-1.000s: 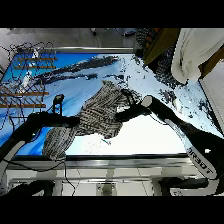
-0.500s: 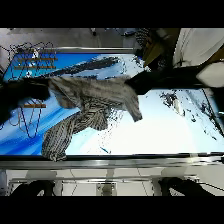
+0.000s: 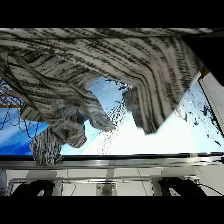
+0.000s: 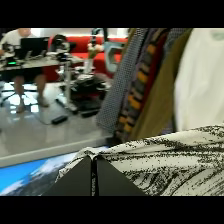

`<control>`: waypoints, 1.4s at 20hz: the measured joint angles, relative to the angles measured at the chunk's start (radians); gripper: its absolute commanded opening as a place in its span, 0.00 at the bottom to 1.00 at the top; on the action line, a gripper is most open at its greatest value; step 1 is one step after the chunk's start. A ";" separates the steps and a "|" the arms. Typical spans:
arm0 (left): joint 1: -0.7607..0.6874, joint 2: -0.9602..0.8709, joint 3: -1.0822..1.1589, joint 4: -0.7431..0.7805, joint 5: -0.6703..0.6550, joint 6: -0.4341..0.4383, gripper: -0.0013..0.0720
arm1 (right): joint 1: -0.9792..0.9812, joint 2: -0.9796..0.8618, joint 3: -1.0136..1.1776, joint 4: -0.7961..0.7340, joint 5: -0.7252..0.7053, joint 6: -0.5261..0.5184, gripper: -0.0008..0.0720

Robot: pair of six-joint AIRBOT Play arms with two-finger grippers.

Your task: Fold the clothes and pants, and hang the long-sleeved shirts on hangers.

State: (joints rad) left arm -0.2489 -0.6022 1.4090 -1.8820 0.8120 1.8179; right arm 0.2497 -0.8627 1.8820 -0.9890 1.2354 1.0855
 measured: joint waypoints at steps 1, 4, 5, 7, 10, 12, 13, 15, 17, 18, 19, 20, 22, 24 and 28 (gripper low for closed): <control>0.000 -0.019 0.003 -0.051 0.024 0.018 0.04 | 0.000 0.005 0.001 -0.058 0.015 0.027 0.03; -0.033 -0.109 -0.021 -0.156 0.082 0.051 0.04 | 0.000 0.011 -0.058 -0.303 0.092 0.139 0.03; -0.061 -0.151 -0.041 -0.175 0.093 0.059 0.04 | 0.000 0.013 -0.102 -0.387 0.117 0.174 0.03; -0.134 -0.237 -0.087 -0.193 0.093 0.064 0.04 | -0.001 0.014 -0.213 -0.529 0.135 0.229 0.03; -0.249 -0.374 -0.146 -0.212 0.031 0.079 0.04 | -0.021 0.015 -0.411 -0.679 0.065 0.319 0.03; -0.303 -0.455 -0.165 -0.222 -0.031 0.087 0.04 | -0.067 0.015 -0.539 -0.728 -0.053 0.402 0.03; -0.321 -0.491 -0.171 -0.225 -0.070 0.090 0.04 | -0.098 0.015 -0.594 -0.741 -0.121 0.452 0.09; -0.338 -0.544 -0.179 -0.225 -0.136 0.095 0.42 | -0.158 0.014 -0.673 -0.741 -0.234 0.528 0.80; -0.342 -0.572 -0.182 -0.212 -0.166 0.097 0.62 | -0.198 0.013 -0.715 -0.733 -0.301 0.566 0.88; -0.340 -0.576 -0.183 -0.191 -0.161 0.098 0.62 | -0.211 0.012 -0.728 -0.723 -0.321 0.573 0.88; -0.334 -0.576 -0.184 -0.163 -0.139 0.099 0.61 | -0.220 0.012 -0.737 -0.715 -0.329 0.572 0.88; -0.324 -0.570 -0.185 -0.127 -0.116 0.101 0.61 | -0.226 0.012 -0.742 -0.703 -0.337 0.568 0.88; -0.289 -0.552 -0.185 -0.060 -0.037 0.101 0.61 | -0.234 0.012 -0.752 -0.659 -0.326 0.522 0.88; -0.232 -0.547 -0.186 -0.014 0.061 0.119 0.61 | -0.238 0.011 -0.762 -0.546 -0.296 0.443 0.88; -0.100 -0.609 -0.187 -0.032 0.290 0.253 0.61 | -0.241 0.008 -0.830 -0.261 -0.250 0.274 0.88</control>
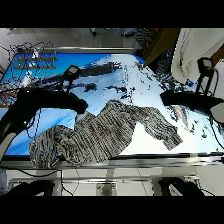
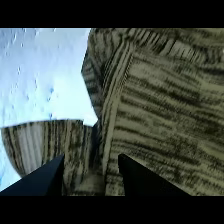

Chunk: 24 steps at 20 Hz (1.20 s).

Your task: Fold the clothes and pants, and hang the long-sleeved shirts on hangers.

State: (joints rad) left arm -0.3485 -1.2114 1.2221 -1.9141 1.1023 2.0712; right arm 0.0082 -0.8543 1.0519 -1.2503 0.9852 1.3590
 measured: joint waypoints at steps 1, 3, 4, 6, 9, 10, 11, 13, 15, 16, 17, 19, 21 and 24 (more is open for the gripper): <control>0.026 -0.031 0.000 -0.010 0.047 0.040 0.61 | 0.000 0.000 -0.027 0.058 0.005 -0.030 0.88; 0.062 -0.101 0.000 -0.014 0.103 0.100 0.61 | -0.001 0.000 -0.080 0.140 0.014 -0.070 0.88; 0.073 -0.137 0.000 -0.016 0.123 0.121 0.61 | -0.001 -0.001 -0.104 0.169 0.021 -0.083 0.88; 0.085 -0.210 0.000 -0.024 0.157 0.150 0.61 | -0.001 -0.001 -0.144 0.209 0.039 -0.101 0.88; 0.088 -0.293 0.000 -0.039 0.199 0.179 0.61 | 0.015 0.000 -0.202 0.277 0.063 -0.137 0.88; 0.088 -0.312 0.000 -0.048 0.212 0.191 0.61 | 0.035 0.000 -0.224 0.305 0.067 -0.146 0.88; 0.086 -0.325 0.000 -0.058 0.225 0.200 0.61 | 0.063 -0.001 -0.245 0.332 0.064 -0.153 0.88; 0.082 -0.342 0.000 -0.074 0.235 0.210 0.38 | 0.148 -0.010 -0.291 0.374 0.028 -0.161 0.88; 0.075 -0.352 0.000 -0.076 0.244 0.216 0.10 | 0.259 -0.040 -0.334 0.418 -0.036 -0.155 0.88; 0.072 -0.355 0.000 -0.077 0.246 0.216 0.04 | 0.316 -0.063 -0.349 0.441 -0.068 -0.147 0.88; 0.068 -0.357 0.000 -0.078 0.250 0.213 0.04 | 0.378 -0.092 -0.360 0.475 -0.114 -0.140 0.88; 0.064 -0.359 0.000 -0.079 0.252 0.195 0.04 | 0.498 -0.155 -0.373 0.562 -0.200 -0.136 0.88; 0.062 -0.356 0.000 -0.095 0.253 0.175 0.04 | 0.608 -0.222 -0.380 0.644 -0.290 -0.135 0.88; 0.060 -0.332 0.000 -0.140 0.257 0.154 0.04 | 0.740 -0.320 -0.380 0.780 -0.407 -0.138 0.88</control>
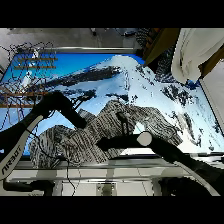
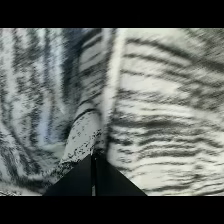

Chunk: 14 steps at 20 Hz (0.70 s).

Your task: Fold the clothes and pants, and hang the long-sleeved shirts on hangers.

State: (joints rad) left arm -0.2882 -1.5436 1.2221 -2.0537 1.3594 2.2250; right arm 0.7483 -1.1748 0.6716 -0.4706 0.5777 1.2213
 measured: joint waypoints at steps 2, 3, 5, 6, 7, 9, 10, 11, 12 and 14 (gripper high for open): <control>-0.001 0.030 0.000 -0.020 -0.001 -0.003 0.04 | 0.061 -0.054 0.017 0.090 -0.055 -0.025 0.88; -0.001 0.048 0.000 -0.027 -0.003 -0.005 0.04 | 0.087 -0.077 0.033 0.136 -0.073 -0.044 0.88; -0.001 0.087 0.001 -0.037 -0.010 -0.008 0.04 | 0.132 -0.129 0.077 0.198 -0.096 -0.084 0.88; -0.001 0.107 0.001 -0.040 -0.016 -0.008 0.04 | 0.153 -0.156 0.105 0.220 -0.108 -0.100 0.88; -0.001 0.123 0.001 -0.043 -0.021 -0.008 0.04 | 0.171 -0.184 0.130 0.234 -0.113 -0.110 0.88; -0.001 0.150 0.001 -0.046 -0.025 -0.013 0.04 | 0.200 -0.243 0.183 0.251 -0.117 -0.124 0.89; -0.001 0.157 0.001 -0.047 -0.029 -0.019 0.04 | 0.211 -0.273 0.209 0.257 -0.122 -0.129 0.89; -0.001 0.162 0.001 -0.047 -0.030 -0.026 0.04 | 0.218 -0.298 0.230 0.260 -0.125 -0.132 0.86; -0.001 0.167 0.001 -0.047 -0.031 -0.028 0.04 | 0.224 -0.320 0.251 0.265 -0.134 -0.134 0.61; -0.001 0.172 0.001 -0.048 -0.032 -0.035 0.04 | 0.230 -0.346 0.274 0.270 -0.158 -0.132 0.04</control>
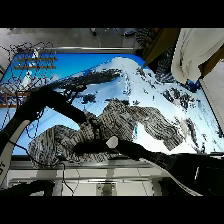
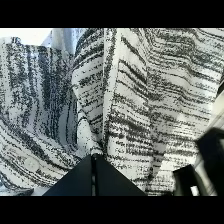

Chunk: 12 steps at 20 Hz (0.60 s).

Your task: Fold the clothes and pants, and hang the long-sleeved shirts on hangers.

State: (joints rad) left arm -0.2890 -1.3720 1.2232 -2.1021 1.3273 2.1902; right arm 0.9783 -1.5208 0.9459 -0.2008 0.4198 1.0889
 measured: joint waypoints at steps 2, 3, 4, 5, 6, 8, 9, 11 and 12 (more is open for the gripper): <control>0.000 0.003 0.000 -0.001 -0.001 -0.004 0.04 | 0.002 -0.014 0.014 0.007 -0.045 0.015 0.03; 0.000 0.003 0.000 -0.002 -0.003 -0.006 0.04 | 0.002 -0.018 0.017 0.007 -0.060 0.023 0.03; 0.000 0.004 0.000 -0.002 -0.003 -0.008 0.04 | 0.001 -0.020 0.021 0.007 -0.066 0.027 0.03; 0.001 0.005 0.000 -0.002 -0.005 -0.009 0.04 | 0.000 -0.021 0.023 0.006 -0.065 0.032 0.02; 0.003 0.007 0.000 -0.002 -0.008 -0.011 0.04 | -0.002 -0.019 0.023 -0.002 -0.059 0.036 0.02; 0.018 0.019 0.000 0.000 -0.027 -0.019 0.04 | -0.017 0.007 0.025 -0.033 -0.015 0.040 0.02; 0.032 0.033 0.000 0.002 -0.044 -0.024 0.04 | -0.032 0.034 0.024 -0.066 0.027 0.043 0.02; 0.073 0.076 0.003 0.005 -0.094 -0.042 0.04 | -0.082 0.114 0.024 -0.158 0.098 0.063 0.02; 0.097 0.101 0.008 0.006 -0.118 -0.050 0.04 | -0.116 0.166 0.023 -0.214 0.140 0.080 0.02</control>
State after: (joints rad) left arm -0.1917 -1.2705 1.2316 -2.0956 1.2095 2.1407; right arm 0.8619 -1.3544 0.9688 -0.4149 0.5594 1.1694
